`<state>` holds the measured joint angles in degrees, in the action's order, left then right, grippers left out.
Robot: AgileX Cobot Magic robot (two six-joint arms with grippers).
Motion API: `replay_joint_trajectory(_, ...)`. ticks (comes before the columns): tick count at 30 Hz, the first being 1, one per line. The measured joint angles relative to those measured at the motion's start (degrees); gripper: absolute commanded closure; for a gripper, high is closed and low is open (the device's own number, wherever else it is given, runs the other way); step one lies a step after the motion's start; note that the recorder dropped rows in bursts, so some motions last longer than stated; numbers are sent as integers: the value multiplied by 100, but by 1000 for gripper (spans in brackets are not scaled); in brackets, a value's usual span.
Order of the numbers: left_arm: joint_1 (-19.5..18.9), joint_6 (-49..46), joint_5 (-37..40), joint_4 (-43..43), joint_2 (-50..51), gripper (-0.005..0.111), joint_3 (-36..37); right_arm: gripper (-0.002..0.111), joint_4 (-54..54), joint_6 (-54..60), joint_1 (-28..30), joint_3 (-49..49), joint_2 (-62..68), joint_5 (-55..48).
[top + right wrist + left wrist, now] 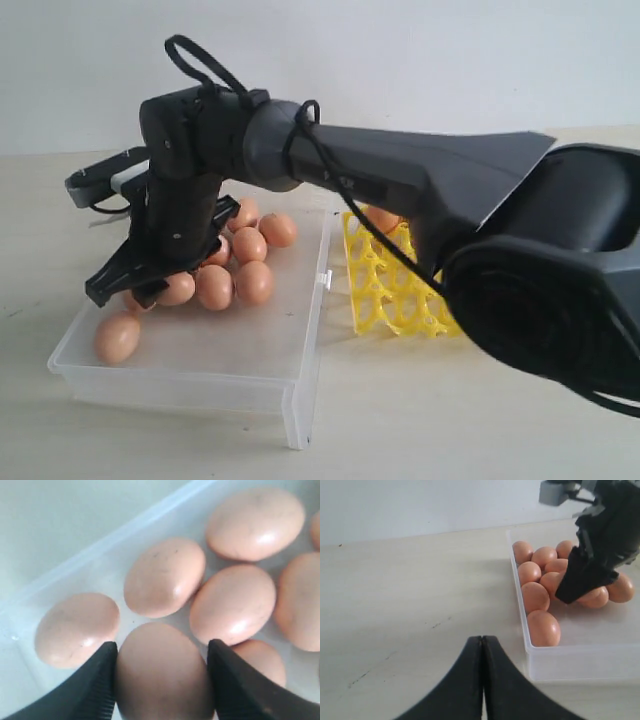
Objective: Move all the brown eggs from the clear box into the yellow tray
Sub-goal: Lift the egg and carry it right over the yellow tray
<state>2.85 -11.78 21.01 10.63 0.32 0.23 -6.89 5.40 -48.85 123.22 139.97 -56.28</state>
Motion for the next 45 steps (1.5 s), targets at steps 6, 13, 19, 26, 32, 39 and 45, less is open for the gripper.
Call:
replay_joint_trajectory(6, 0, 0, 0, 0, 0, 107, 0, 108, 63, 0, 2, -1512, -1076, 1382)
replay_joint_trajectory(13, 0, 0, 0, 0, 0, 107, 0, 108, 84, -457, 575, -6373, -4560, 5785)
replay_joint_trajectory(19, 0, 0, 0, 0, 0, 107, 0, 108, -110, -540, 2378, -8303, -5551, 7041)
replay_joint_trajectory(26, 0, 0, 0, 0, 0, 107, 0, 108, -24, -1131, 3803, -8145, -4388, 7511)
replay_joint_trajectory(32, 0, 0, 0, 0, 0, 107, 0, 108, 376, -1541, 4060, -7606, -3613, 7414)
replay_joint_trajectory(39, 0, 0, 0, 0, 0, 107, 0, 108, 505, -1586, 4096, -6860, -2988, 7228)
replay_joint_trajectory(45, 0, 0, 0, 0, 0, 107, 0, 108, 505, -1721, 4105, -6684, -2793, 7120)
